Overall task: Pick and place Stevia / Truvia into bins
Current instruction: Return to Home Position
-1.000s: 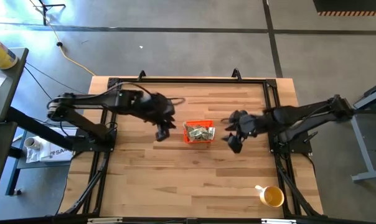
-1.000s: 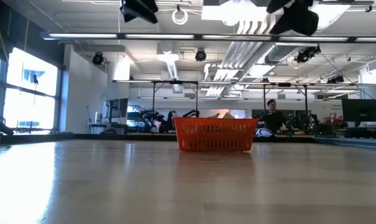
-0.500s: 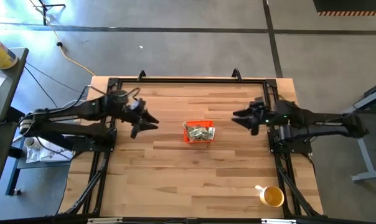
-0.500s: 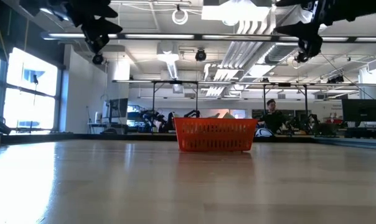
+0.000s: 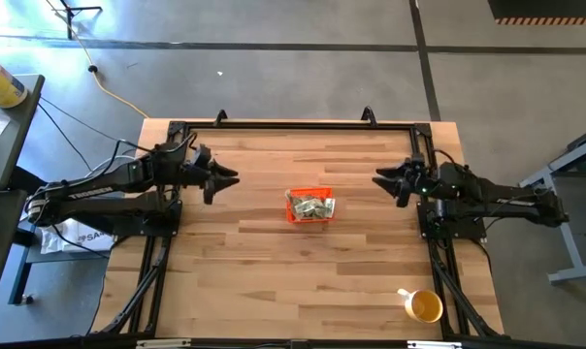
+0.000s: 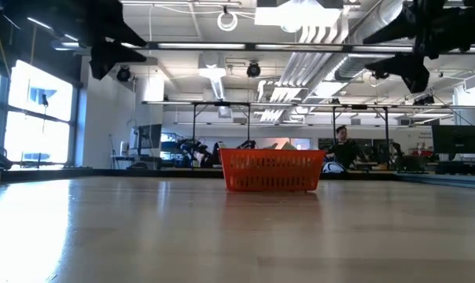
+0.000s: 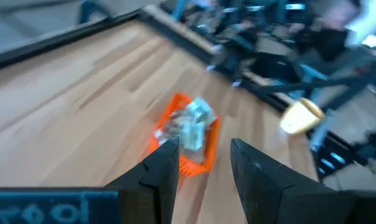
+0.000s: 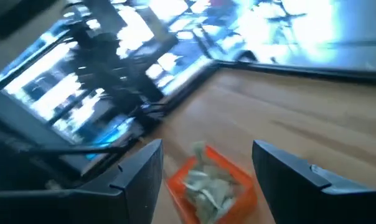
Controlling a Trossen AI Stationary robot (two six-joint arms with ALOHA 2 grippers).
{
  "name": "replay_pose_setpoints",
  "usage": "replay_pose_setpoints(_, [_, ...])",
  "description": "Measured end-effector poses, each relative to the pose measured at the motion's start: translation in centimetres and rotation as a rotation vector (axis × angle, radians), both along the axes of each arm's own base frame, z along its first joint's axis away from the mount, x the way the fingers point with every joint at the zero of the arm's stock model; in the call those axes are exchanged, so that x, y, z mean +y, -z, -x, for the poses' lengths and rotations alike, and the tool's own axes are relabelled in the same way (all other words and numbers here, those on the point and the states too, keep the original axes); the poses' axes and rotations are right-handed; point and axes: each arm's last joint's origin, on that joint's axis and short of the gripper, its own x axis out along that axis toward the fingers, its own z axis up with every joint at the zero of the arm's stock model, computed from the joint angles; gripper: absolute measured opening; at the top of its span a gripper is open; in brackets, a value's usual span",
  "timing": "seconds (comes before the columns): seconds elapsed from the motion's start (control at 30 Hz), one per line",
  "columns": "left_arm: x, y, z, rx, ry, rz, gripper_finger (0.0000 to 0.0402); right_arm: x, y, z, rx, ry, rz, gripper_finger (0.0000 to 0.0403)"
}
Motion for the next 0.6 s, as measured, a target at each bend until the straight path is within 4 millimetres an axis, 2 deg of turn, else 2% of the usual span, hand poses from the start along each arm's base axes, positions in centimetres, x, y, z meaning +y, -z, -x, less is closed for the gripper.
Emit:
replay_pose_setpoints(0.07, [0.1,0.3,0.1,0.02,-0.086,0.089,0.0177,-0.1,0.5,0.1,0.032,0.063,-0.06,0.0236])
replay_pose_setpoints(0.13, [0.2,0.4,-0.1,0.022,-0.099,0.091,0.0177,-0.1,0.8,0.2,0.06,0.066,-0.092,0.0236])
replay_pose_setpoints(0.27, [-0.1,-0.7,-0.8,-0.084,0.119,-0.099,0.0177,0.1,0.9,0.1,0.094,-0.014,-0.012,0.0236])
replay_pose_setpoints(0.4, [-0.2,-1.6,-0.9,-0.175,0.192,-0.201,0.0177,0.1,0.8,0.1,0.098,-0.043,0.036,0.0236])
replay_pose_setpoints(0.5, [-0.1,-0.2,-1.0,-0.165,0.19,-0.173,0.0177,0.2,0.8,0.1,0.107,-0.081,0.077,0.0236])
replay_pose_setpoints(0.6, [-0.1,1.1,-1.2,-0.244,0.175,-0.159,0.0177,0.2,0.8,0.1,0.109,-0.085,0.089,0.0236])
